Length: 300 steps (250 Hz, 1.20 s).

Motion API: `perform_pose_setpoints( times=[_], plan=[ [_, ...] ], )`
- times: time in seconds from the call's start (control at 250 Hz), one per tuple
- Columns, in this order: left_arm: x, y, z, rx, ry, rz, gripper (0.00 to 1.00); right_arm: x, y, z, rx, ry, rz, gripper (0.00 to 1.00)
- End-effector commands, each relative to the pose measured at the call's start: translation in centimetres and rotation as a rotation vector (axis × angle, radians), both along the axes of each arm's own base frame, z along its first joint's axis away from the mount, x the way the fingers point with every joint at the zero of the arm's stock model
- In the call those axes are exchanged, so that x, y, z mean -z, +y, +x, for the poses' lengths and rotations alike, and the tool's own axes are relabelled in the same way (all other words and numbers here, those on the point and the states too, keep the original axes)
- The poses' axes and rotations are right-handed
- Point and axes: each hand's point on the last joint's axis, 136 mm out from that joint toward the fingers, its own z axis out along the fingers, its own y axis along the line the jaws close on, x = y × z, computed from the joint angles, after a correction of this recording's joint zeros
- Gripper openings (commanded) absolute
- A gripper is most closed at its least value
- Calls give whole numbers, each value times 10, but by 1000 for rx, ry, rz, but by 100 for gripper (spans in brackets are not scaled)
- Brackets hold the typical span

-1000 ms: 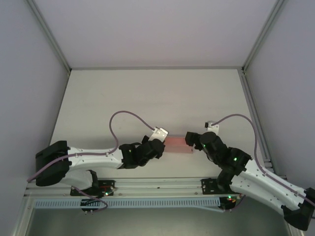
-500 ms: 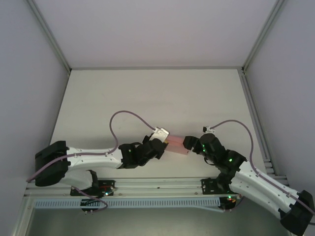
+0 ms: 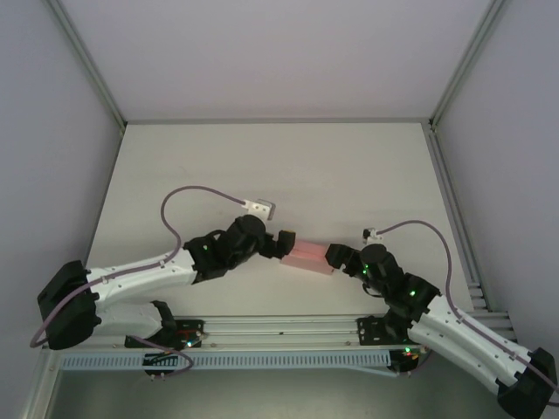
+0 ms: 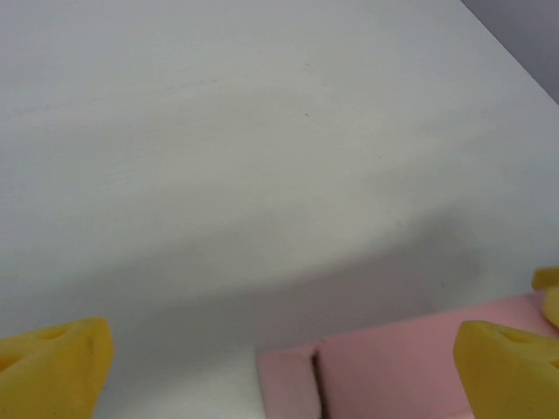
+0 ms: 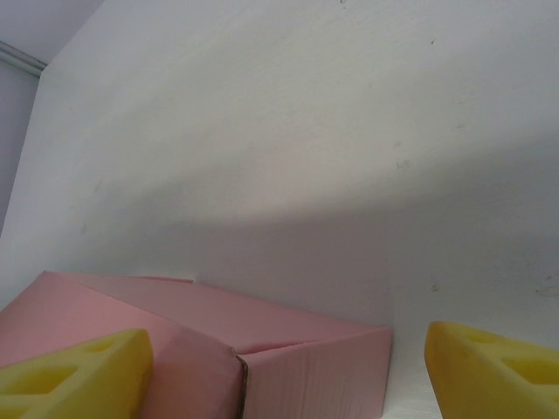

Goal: Assemble paper box

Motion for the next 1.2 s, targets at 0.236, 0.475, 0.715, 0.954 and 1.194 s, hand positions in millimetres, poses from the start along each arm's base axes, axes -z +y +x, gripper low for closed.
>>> perform_pose_setpoints(
  times=[0.236,0.475,0.715,0.954,1.194],
  plan=[
    [39,-9,-6,97,217,-145,93,41,-14,-13,-21,96,-137,83],
    [67,-8,-6,131,314,-161,80,52,-15,-15,-34,94,-140,83],
    [91,0,-16,128,376,-151,55,57,-10,-11,-81,2,-129,77],
    [120,7,-35,258,324,-109,32,63,-5,-9,-112,-88,-96,66],
    [146,4,-39,310,327,-69,9,65,-4,-10,-112,-107,-63,56]
  ],
)
